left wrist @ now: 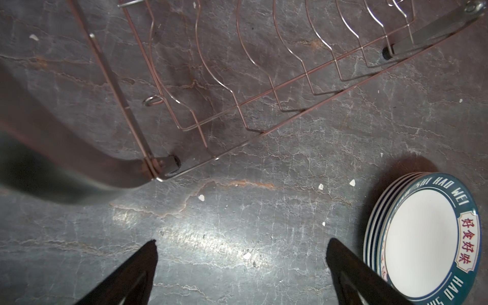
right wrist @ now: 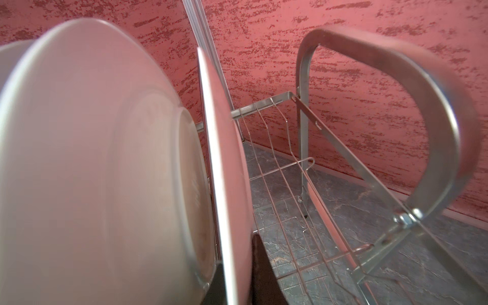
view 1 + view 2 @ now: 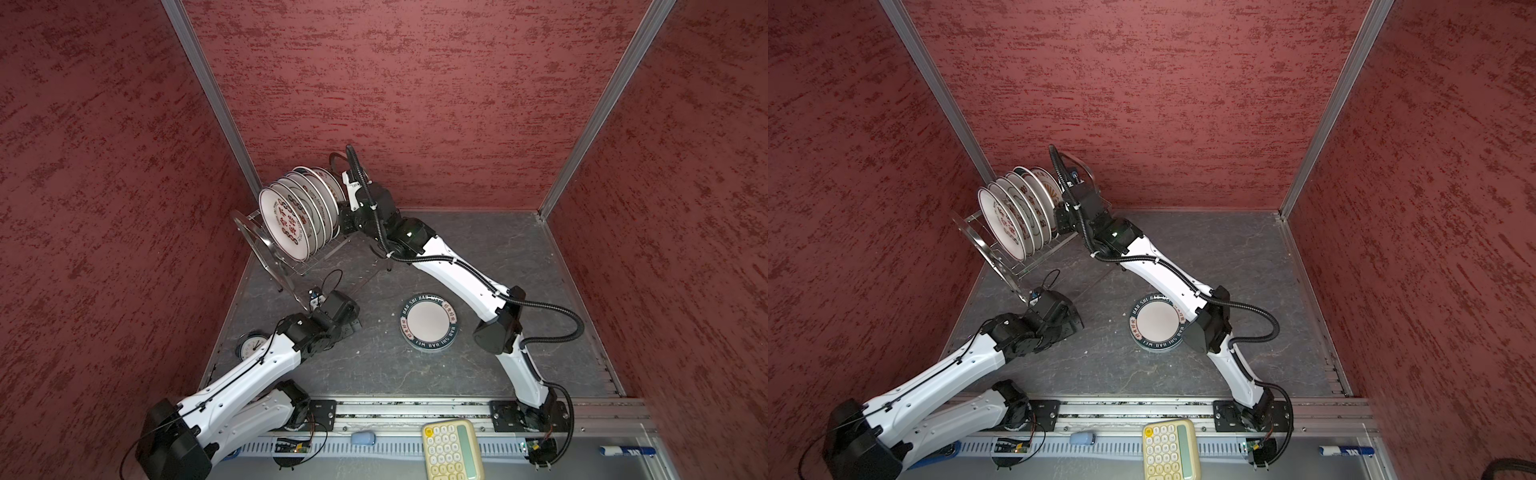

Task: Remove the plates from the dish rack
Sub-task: 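Close the right gripper on the rim of the outermost rack plate, then lift the orange-sunburst plate out of the rack with the right gripper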

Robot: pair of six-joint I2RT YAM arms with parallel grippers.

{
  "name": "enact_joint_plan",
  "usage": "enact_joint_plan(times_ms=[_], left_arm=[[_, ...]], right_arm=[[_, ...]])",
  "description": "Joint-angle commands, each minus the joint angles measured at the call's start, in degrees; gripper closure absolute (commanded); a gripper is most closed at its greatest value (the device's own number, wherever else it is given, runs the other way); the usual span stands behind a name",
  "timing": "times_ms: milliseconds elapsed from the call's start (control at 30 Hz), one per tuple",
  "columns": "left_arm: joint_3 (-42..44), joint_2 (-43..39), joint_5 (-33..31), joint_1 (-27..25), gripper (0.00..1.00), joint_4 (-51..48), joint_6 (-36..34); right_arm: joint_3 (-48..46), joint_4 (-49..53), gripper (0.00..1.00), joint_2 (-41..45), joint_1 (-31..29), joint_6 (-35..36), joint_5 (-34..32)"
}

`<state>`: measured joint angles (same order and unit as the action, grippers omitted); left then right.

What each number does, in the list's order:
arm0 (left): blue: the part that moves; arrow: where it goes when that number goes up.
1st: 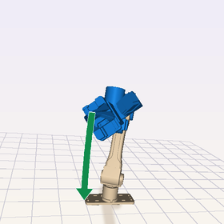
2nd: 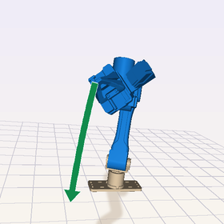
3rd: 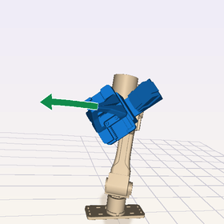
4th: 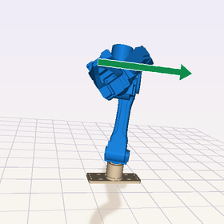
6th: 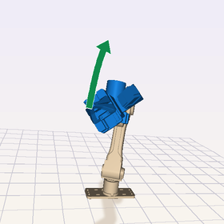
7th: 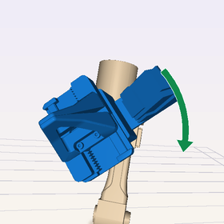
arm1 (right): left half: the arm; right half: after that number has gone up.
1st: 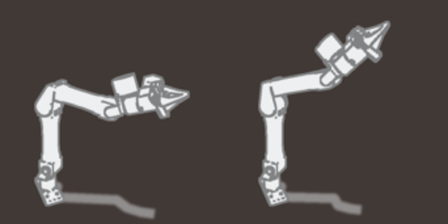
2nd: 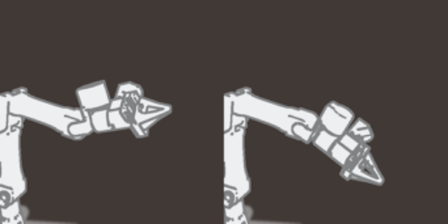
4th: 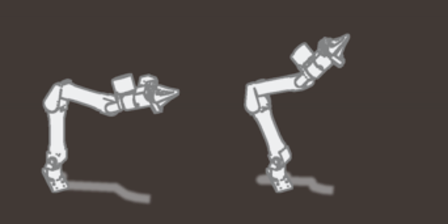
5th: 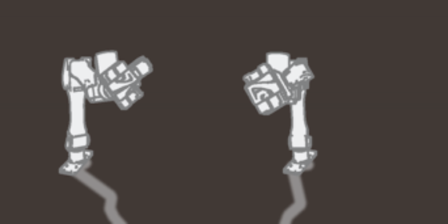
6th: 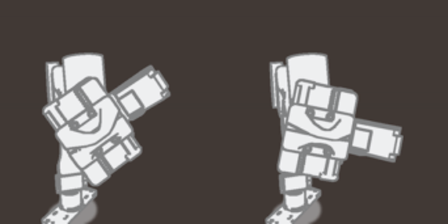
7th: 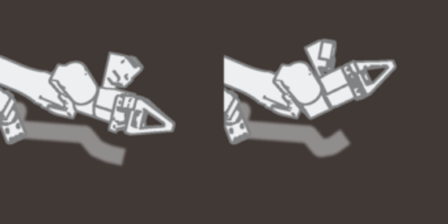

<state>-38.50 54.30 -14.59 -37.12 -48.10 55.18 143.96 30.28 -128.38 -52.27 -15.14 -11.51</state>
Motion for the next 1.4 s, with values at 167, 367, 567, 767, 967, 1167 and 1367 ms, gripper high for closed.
enact_joint_plan(times_ms=[167, 367, 567, 767, 967, 1167, 1367], left_arm=[[1.18, -0.15, 5.87, 0.39, 0.01, 5.74, -4.98], [1.42, -0.78, 6.31, 0.39, 0.01, 7.22, -5.49], [0.81, 0.36, 6.83, 0.39, 0.01, 7.49, -5.61], [0.44, 0.63, 7.17, 0.40, 0.01, 7.76, -5.86], [0.10, 0.54, 7.45, 0.40, 0.01, 7.85, -5.93], [0.13, 0.28, 7.90, 0.39, 0.01, 7.58, -6.17], [1.22, -0.39, 8.23, -0.35, 0.01, 9.64, -6.65]], right_arm=[[1.89, -2.89, 1.00, 2.25, -1.08, 4.97, -8.54], [1.89, -3.63, 1.00, 3.27, -1.09, 6.06, -10.35], [1.77, -4.94, 1.00, 4.10, -1.07, 6.04, -11.15], [1.74, -6.85, 1.00, 5.06, -1.08, 6.26, -11.48], [1.81, -8.45, 1.00, 6.10, -1.08, 7.92, -13.61], [1.82, -11.47, 1.00, 7.59, -1.08, 13.15, -19.94], [1.81, -15.82, 1.00, 10.11, -0.88, 20.84, -26.36]])
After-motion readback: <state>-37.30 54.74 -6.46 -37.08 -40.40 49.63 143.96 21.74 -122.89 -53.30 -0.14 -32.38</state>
